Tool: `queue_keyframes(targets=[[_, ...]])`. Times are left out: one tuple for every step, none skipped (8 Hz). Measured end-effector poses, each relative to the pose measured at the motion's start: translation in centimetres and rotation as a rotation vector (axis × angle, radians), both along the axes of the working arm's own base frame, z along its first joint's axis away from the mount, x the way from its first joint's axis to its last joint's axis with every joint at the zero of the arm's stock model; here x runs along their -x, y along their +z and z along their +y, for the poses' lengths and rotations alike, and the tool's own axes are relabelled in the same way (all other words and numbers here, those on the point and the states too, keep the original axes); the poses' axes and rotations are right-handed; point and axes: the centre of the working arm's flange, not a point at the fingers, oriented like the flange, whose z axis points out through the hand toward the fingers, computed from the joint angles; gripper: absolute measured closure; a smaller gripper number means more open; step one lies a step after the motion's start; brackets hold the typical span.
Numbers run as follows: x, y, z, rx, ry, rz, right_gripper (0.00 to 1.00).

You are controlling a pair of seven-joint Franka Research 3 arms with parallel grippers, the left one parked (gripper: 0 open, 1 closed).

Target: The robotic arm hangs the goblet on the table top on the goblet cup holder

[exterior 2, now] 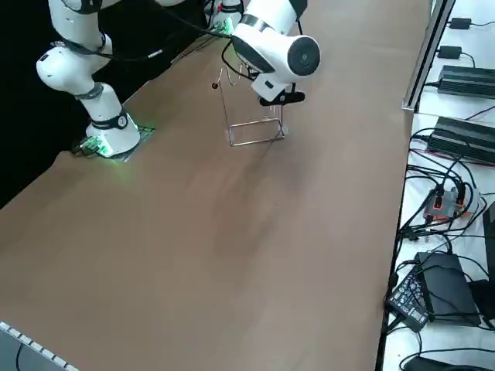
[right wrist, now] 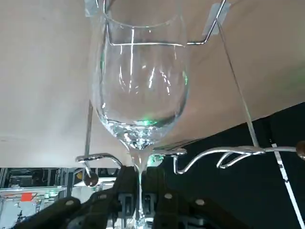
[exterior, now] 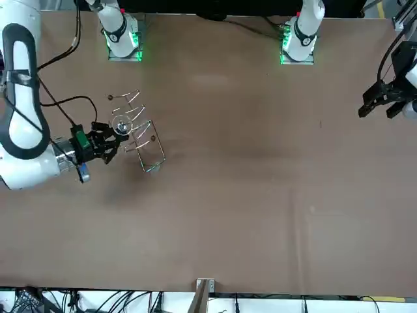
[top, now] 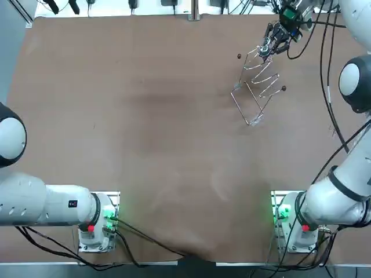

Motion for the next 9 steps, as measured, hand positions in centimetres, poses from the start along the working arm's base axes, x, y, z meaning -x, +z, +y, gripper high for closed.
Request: queue_keyframes(targets=[[0.1, -0.1, 0.2, 0.000, 0.003, 0.003, 0.91], [0.3, -0.3, 0.6, 0.000, 0.008, 0.009, 0.91], [0.4, -0.6, 0.9, 0.000, 0.012, 0.015, 0.91], [0.5, -0.8, 1.2, 0.002, 0.015, 0.016, 0.91], [0.5, -0.9, 1.5, 0.003, 0.017, 0.013, 0.90], [0.5, -0.8, 1.9, 0.005, 0.020, 0.008, 0.84], [0.4, -0.8, 2.1, 0.007, 0.020, 0.003, 0.78], [0.3, -0.7, 2.0, 0.010, 0.016, -0.004, 0.63], [0.3, -0.4, 1.9, 0.012, 0.011, -0.012, 0.45]])
